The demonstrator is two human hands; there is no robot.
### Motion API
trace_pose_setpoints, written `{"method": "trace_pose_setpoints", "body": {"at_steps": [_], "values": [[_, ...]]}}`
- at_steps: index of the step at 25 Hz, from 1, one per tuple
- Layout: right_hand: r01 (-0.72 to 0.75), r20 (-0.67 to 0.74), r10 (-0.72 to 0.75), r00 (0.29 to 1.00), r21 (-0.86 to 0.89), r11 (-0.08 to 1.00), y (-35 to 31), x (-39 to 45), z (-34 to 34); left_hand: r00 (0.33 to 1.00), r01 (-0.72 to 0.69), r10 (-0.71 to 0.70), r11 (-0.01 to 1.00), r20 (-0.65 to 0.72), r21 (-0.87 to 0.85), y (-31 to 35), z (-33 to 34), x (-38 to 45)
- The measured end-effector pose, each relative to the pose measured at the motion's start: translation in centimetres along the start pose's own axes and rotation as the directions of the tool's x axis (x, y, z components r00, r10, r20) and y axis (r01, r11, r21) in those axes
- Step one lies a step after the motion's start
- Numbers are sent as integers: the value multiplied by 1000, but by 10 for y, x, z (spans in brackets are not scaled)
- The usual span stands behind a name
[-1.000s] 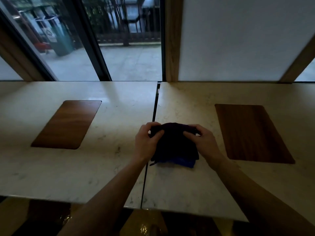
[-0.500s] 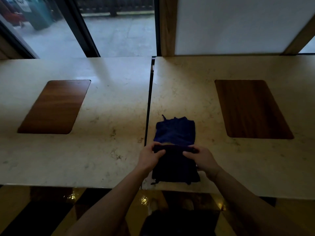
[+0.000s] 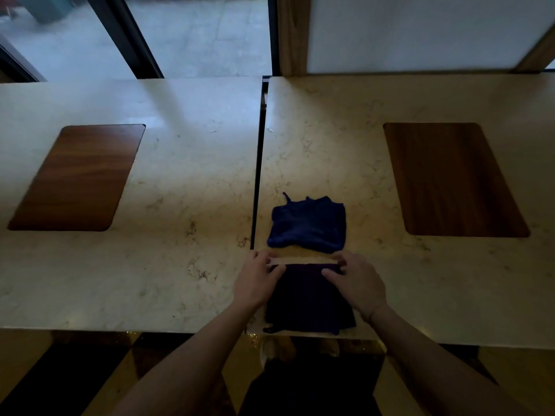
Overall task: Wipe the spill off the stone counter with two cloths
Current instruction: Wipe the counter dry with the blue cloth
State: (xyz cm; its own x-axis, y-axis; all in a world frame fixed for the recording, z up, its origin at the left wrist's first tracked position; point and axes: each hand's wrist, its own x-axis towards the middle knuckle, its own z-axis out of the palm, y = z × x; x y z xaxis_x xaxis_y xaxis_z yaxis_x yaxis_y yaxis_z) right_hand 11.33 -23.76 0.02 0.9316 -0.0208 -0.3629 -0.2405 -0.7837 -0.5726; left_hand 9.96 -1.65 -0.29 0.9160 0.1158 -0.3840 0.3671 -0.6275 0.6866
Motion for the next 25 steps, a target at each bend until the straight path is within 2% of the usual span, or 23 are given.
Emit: {"method": "trace_pose_setpoints", "body": {"at_steps": [2,4,7,10,12,15,20,22,25], "values": [[50,-113,-54,992,-42,998,-3,11,-5,994,-41,45,998,-103,42,2,-8,9],[119,-142,-146,979,-181,976,0,23,-7,972,-132,164,973,-166,188,4,-13,18],[193,-91,-232,968,-321,927,7,35,-4,948,-249,305,892,-95,378,0,-14,34],[239,-117,-316,942,-427,872,13,41,0,954,-273,299,864,7,424,-3,-10,47],[271,-164,-380,910,-457,847,18,44,2,956,-275,294,875,13,399,-2,-11,52],[284,-225,-401,888,-418,863,15,47,-2,946,-284,320,896,-54,340,2,-14,53],[290,-333,-389,859,-310,905,-14,48,-33,906,-371,383,924,-182,98,31,-34,54],[304,-375,-369,850,-221,927,-43,48,-58,914,-375,357,925,-195,-65,59,-56,49],[378,-356,-334,873,59,924,-86,43,-95,908,-385,326,898,-264,-215,93,-93,42]]}}
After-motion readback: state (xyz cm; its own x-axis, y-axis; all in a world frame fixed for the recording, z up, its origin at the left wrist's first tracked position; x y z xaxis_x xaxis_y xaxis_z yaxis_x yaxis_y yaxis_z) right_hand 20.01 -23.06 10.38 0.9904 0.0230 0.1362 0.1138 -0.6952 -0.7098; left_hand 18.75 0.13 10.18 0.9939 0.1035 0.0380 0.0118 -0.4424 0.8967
